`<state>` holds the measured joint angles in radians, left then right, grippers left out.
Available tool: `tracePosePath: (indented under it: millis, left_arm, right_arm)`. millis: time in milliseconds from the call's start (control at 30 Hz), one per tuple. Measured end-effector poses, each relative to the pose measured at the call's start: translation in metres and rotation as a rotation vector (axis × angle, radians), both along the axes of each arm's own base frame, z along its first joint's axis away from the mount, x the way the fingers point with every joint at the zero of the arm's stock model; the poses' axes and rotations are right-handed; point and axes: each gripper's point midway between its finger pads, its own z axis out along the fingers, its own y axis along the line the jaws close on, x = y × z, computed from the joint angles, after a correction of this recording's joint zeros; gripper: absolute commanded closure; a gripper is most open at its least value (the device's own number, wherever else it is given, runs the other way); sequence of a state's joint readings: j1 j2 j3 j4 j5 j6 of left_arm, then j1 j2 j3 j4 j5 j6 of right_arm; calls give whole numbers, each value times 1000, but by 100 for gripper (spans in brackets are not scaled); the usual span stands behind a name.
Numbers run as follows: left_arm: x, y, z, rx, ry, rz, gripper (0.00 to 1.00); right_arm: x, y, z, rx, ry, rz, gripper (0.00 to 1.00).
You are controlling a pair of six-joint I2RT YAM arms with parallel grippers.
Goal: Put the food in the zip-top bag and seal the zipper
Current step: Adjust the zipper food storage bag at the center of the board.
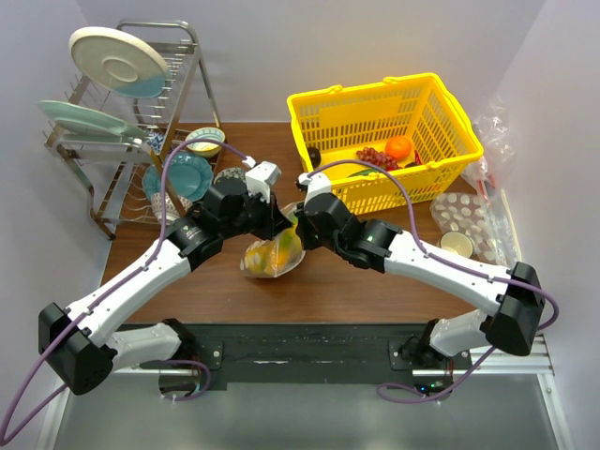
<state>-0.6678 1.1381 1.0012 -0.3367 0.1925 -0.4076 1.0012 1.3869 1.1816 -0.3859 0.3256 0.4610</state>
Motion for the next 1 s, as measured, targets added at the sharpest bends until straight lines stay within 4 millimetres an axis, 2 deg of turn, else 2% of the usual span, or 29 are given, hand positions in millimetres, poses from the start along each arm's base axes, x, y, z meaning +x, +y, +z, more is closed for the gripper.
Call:
tracePosePath:
  millis: [200,600,667,700,867,967,1000]
  left_arm:
    - [0,-1,1,-7,-3,-7,100]
    - [0,-2,0,-12,-5,-11,92]
    - [0,-3,0,-12,-5,-11,94]
    - [0,-3,1,-12,-6,-11,100]
    - [3,2,-3,7,-6,17,100]
    - [8,7,-9,36,-2,54,100]
    - [10,9,-11,49,-1,67,100]
  right_arm:
    - [1,2,5,31,11,-20,100]
    - [6,-1,5,67,36,-62,100]
    - [6,-1,5,70,38,-65,100]
    - [6,-1,5,71,40,-67,100]
    - [7,-2,4,70,45,-73,100]
    - [6,-4,2,62,51,-75,88]
    - [6,-5,2,58,52,-76,72]
